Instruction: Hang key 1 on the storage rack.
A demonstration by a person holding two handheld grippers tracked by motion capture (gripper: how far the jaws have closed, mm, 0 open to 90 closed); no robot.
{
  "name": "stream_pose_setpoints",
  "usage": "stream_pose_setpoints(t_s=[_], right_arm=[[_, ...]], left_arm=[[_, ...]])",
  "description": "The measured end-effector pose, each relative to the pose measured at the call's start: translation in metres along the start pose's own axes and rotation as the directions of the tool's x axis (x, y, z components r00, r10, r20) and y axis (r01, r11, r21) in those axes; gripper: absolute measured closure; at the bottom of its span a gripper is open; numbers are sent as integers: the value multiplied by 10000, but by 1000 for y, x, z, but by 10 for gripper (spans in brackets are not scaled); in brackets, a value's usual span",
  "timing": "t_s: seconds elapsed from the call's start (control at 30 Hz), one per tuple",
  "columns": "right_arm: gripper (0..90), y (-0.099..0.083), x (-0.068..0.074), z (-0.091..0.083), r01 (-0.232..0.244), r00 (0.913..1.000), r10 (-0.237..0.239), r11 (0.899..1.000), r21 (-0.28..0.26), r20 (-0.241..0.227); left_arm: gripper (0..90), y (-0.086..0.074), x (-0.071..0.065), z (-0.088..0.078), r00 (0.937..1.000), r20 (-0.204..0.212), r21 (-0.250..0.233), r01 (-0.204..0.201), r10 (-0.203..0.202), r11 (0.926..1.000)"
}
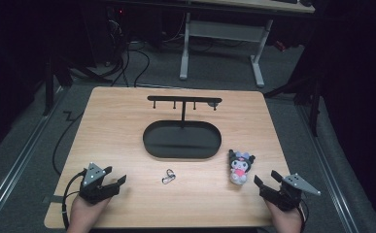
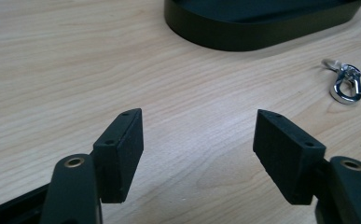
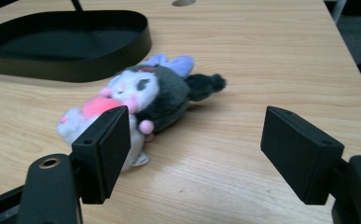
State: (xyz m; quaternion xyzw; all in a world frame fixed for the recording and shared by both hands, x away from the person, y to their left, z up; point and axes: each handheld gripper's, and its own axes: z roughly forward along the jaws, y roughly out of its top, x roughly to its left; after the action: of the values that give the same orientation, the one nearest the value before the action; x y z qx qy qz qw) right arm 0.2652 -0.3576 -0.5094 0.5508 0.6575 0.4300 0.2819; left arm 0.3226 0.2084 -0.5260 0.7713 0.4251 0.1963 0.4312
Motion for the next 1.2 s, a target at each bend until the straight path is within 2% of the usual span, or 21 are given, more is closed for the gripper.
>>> stream_pose_setpoints(t_s=[0.1, 0.27, 0.5, 0.77, 1.07, 1.2], right_arm=[[246, 0, 3, 1, 203, 9998, -203, 9998, 21, -56], [260, -1, -2, 1, 66, 9999, -66, 10000, 47, -155], [276, -2, -7, 1, 86, 9996, -85, 10000, 28, -261], [294, -3, -3, 5, 395, 9985, -391, 9992, 116, -381], [288, -2, 2, 6, 158, 9985, -134, 9989, 452, -523], [282, -2, 8, 7, 253, 9978, -209, 9973, 689, -635]], left_arm=[[330, 1, -3, 1, 10000, 88, -41, 14, -13, 10000], [331, 1, -8, 4, 9998, 127, 18, -161, 161, 9999], [331, 0, -8, 5, 9998, 164, 23, -130, 130, 9999], [332, 0, -9, 3, 9996, 229, -87, -171, 172, 9998], [332, 1, -11, 2, 9989, 421, -138, -216, 222, 9997], [332, 2, -12, 4, 9978, 561, -157, -339, 347, 9993]])
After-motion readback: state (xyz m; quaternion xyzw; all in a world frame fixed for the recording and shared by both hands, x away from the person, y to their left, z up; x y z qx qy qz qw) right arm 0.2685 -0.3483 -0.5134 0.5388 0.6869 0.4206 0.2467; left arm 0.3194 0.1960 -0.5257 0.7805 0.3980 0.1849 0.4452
